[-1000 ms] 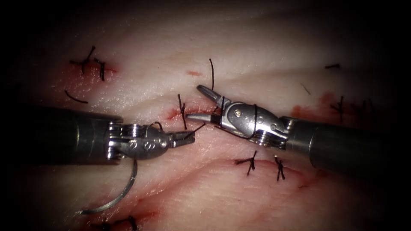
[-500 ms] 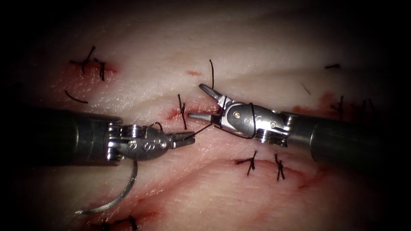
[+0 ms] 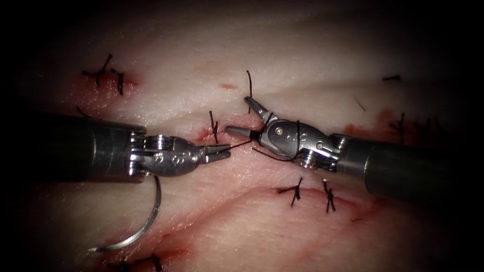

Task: Wound Closure
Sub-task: With the right tool, grab the short suture end.

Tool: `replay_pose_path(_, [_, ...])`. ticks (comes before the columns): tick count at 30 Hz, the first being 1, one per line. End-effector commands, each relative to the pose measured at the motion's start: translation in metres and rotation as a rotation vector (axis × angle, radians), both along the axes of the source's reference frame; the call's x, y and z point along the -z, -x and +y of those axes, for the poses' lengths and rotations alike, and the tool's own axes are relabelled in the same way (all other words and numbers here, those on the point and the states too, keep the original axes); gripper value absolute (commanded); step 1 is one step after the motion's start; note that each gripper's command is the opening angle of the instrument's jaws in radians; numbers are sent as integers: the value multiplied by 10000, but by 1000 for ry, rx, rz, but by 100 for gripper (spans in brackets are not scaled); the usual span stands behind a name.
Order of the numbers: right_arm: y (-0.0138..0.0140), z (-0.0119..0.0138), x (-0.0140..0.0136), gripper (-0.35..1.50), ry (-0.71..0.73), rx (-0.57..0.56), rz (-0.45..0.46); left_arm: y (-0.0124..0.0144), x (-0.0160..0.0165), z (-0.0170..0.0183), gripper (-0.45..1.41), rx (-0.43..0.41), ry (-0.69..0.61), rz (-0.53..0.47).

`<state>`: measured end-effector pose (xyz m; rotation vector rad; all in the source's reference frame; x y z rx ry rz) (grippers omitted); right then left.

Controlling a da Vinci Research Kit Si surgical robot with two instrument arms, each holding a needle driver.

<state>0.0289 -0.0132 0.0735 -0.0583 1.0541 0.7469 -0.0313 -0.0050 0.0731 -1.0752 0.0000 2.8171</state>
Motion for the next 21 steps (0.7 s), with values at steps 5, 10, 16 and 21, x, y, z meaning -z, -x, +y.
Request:
replay_pose_path(5, [-7,17,-10,105,-73,-103,18,6,-1,22,-45,27,11,-17])
replay_pose_path(10, [-5,27,-11,106,-85,-169,25,7,1,40,-45,46,16,-20])
replay_pose_path(16, [-7,37,-12,103,-84,-197,29,10,-5,56,-45,58,20,-25])
replay_pose_path(21, [-7,46,-10,106,-79,-219,33,12,-10,66,-45,59,20,-24])
